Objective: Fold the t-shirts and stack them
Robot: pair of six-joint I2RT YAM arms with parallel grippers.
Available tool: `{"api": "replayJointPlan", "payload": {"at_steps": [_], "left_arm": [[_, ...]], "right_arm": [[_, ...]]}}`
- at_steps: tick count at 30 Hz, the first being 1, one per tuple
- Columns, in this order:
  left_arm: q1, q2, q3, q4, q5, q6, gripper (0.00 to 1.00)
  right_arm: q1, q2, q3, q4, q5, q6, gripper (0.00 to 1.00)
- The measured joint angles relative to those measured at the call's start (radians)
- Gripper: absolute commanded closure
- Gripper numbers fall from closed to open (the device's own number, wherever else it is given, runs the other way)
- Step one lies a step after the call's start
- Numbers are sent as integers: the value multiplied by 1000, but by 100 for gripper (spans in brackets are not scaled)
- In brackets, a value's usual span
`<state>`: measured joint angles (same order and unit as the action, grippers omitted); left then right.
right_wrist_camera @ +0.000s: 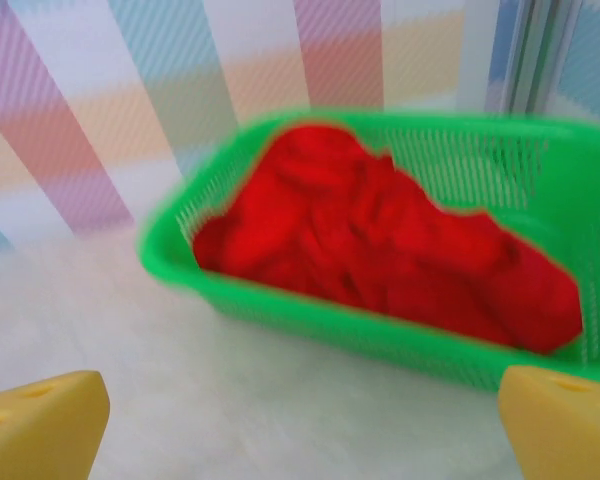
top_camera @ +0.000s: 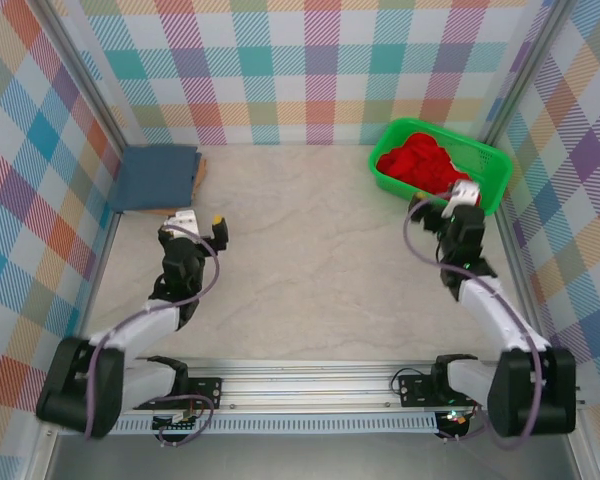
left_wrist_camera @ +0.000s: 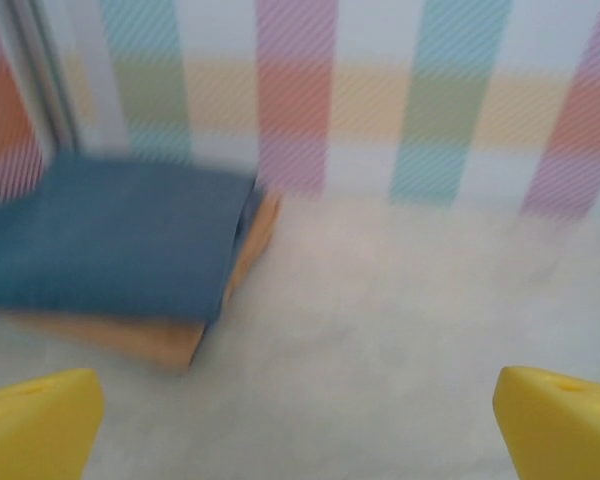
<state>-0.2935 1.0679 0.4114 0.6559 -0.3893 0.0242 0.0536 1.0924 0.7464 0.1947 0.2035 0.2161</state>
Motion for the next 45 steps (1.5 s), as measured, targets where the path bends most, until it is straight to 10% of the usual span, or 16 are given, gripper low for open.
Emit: {"api": "replayJointPlan", "payload": {"at_steps": [5,10,17,30,45], "left_arm": [[16,-47,501,-544,-91,-330,0],[94,62,753,-744,90,-533,0],[-24,280,861,-922,348,-605,13],[-173,253,885,-987,433,-633,19],[-194,249,885,-1002,435,-635,19]], "right_arm": [[-89,49,409,-272,-59,223,6],[-158,402,821,-516,-133,315,25],[-209,899,1106,-743,-269,379,39],[-306,1075,1134,-832,-421,645,47],[-301,819,884,-760,-366,923,50]]}}
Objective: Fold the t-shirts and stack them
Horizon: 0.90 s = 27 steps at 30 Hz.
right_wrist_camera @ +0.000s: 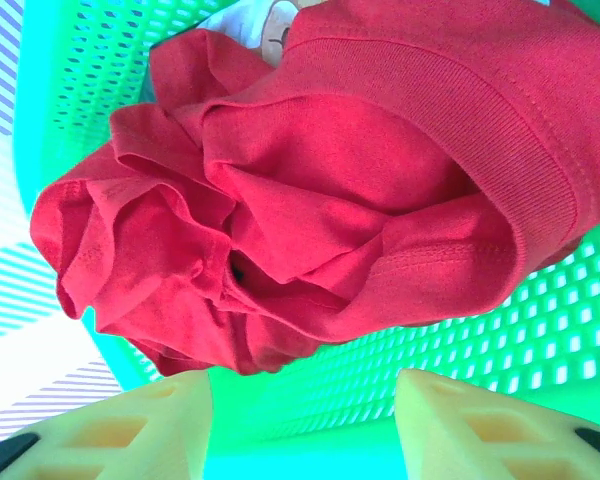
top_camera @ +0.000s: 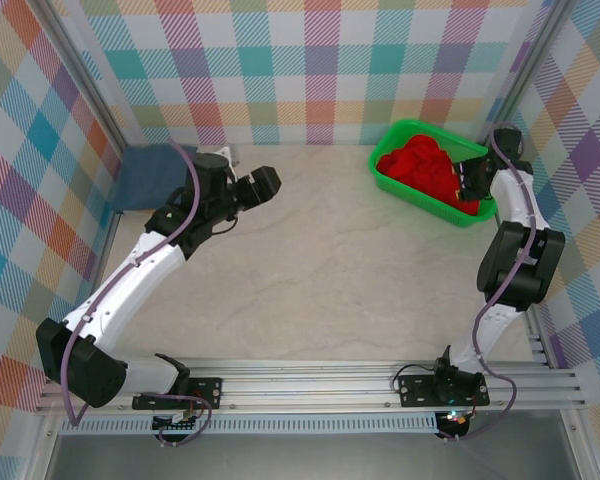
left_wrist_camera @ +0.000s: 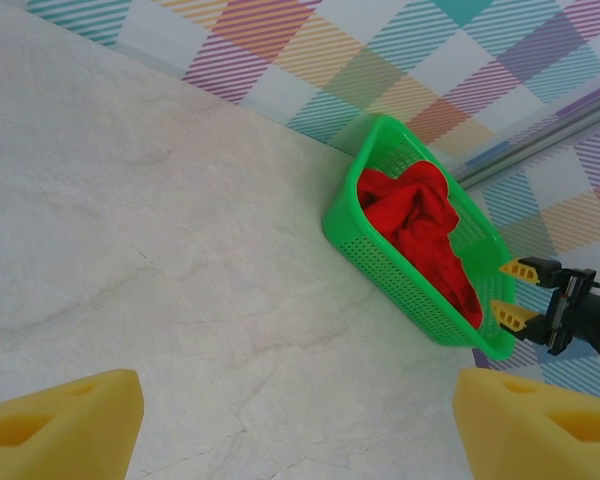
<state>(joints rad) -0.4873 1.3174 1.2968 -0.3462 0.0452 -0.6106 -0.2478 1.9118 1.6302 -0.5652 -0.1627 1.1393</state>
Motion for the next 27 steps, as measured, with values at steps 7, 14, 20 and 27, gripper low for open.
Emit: {"api": "replayJointPlan", "payload": {"at_steps": [7,14,20,27], "left_arm": [[-17,8,0,0,7,-3,19],[-30,19,0,0,6,-3,19],[-35,23,1,0,6,-3,19],[-36,38,13,-17,6,-3,20]], "right_arm": [[10,58,0,8,-27,123,52],[34,140,60,25,-53,239,54],[60,232,132,29,-60,295,67],[65,286,160,40,-41,283,100]]}}
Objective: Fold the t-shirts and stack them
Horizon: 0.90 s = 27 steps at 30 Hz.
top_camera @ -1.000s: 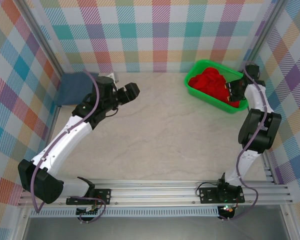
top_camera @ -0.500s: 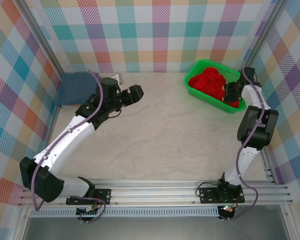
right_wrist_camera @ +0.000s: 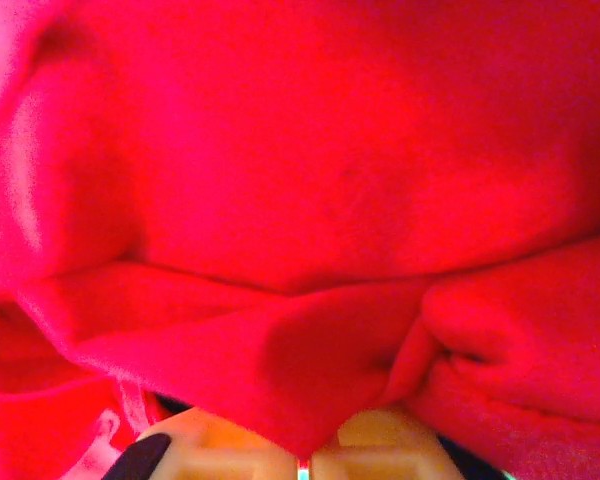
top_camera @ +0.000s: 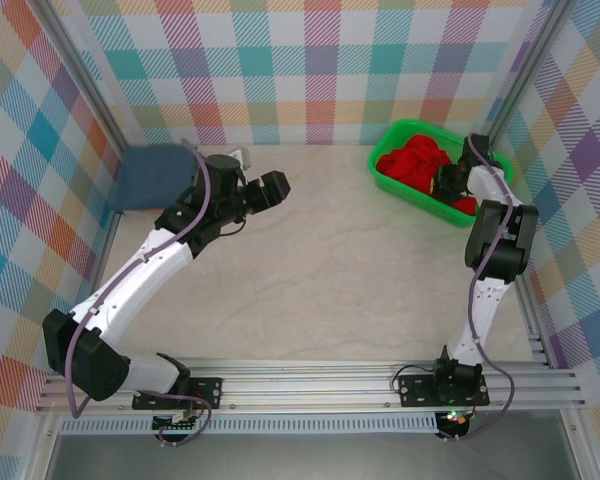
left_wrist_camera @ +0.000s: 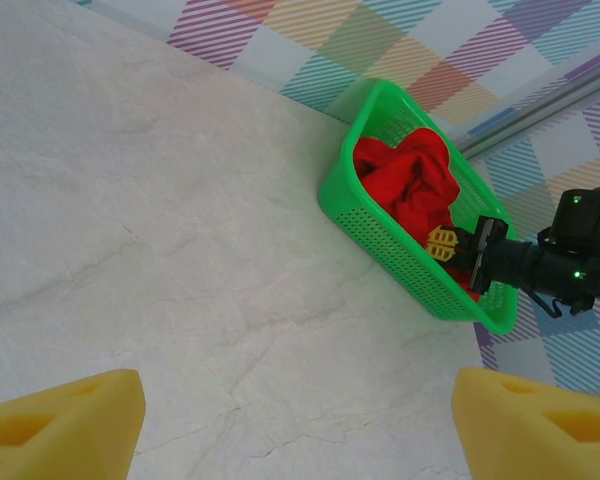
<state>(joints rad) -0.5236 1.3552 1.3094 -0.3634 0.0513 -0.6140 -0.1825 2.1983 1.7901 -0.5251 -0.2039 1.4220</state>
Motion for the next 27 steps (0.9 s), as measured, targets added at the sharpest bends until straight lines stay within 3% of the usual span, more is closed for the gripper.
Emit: {"api": "replayJointPlan", "payload": {"at_steps": [7,13,20,27], "left_arm": [[0,0,5,-6,0,1,21],[0,5,21,-4,0,1,21],[0,13,23,-5,-11,1,22],[-1,13,34,-6,-38,2,22]], "right_arm": [[0,-72,22,28,60,-101,100],[0,-238,23,85,73,-218,100],[21,-379,32,268,26,-349,100],[104,-376,282,397,-79,-403,100]]}}
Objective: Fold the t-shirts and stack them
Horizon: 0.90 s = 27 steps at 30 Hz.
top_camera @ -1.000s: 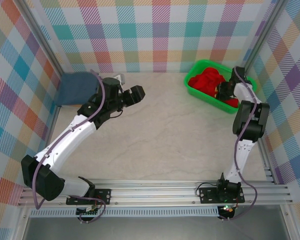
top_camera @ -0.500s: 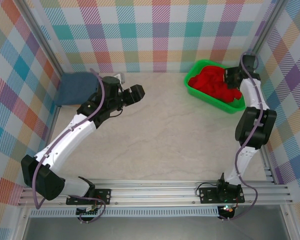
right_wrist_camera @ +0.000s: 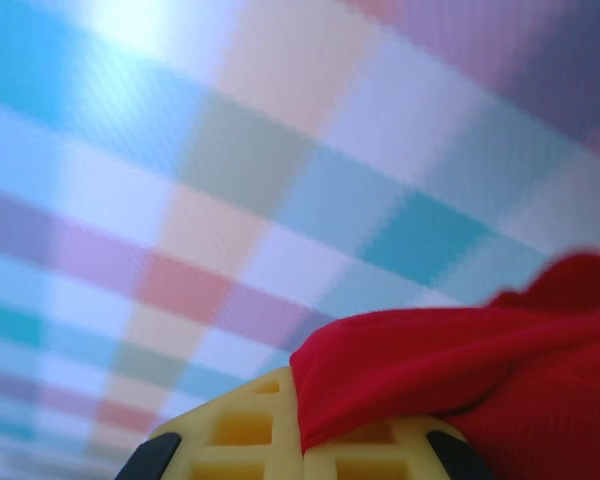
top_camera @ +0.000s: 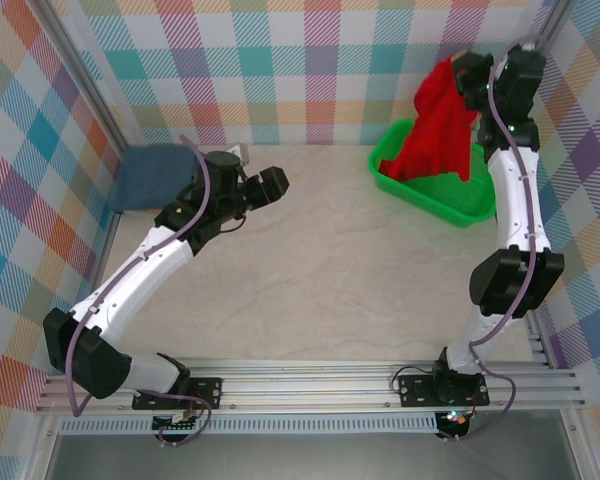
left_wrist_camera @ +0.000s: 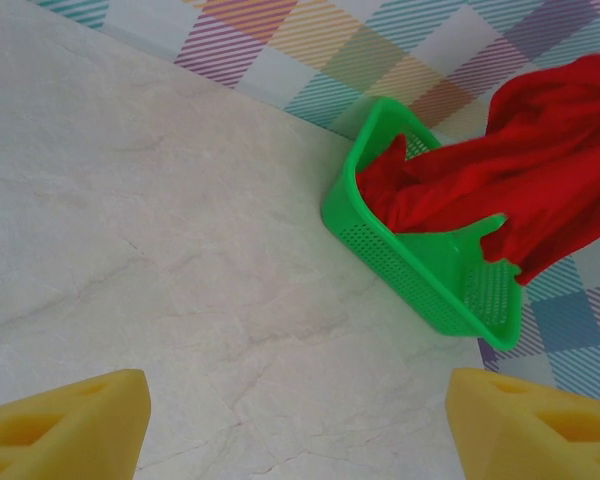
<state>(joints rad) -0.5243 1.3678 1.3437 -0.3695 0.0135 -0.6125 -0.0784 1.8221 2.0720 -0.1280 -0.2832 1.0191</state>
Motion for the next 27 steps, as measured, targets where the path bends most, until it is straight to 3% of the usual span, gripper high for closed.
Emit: {"api": "replayJointPlan", "payload": {"at_steps": [8,13,15,20,21,23,24,27], "left_arm": [[-4,-21,13,-71,-108,14,21],[-5,-77,42,-165,-260,25,20],[-5,-108,53,-198,-317,26,20],[-5,-198,55,-277,-450,24,20],[-5,-216,52,-293,-475,23,20],[-4,-251,42,-325,-513,20,20],[-4,-269,32,-342,-528,15,20],[-3,-310,-12,-392,-544,-7,19]], "right_arm": [[150,75,535,53,-117,-3,100],[309,98,655,17,-178,-24,100],[412,77,564,-9,-191,-54,100],[671,24,72,24,-174,-68,100],[719,40,-23,31,-165,-64,95],[790,113,-126,15,-161,-48,64],[816,163,-148,6,-168,-42,57],[880,278,-240,-11,-175,-40,47]]}}
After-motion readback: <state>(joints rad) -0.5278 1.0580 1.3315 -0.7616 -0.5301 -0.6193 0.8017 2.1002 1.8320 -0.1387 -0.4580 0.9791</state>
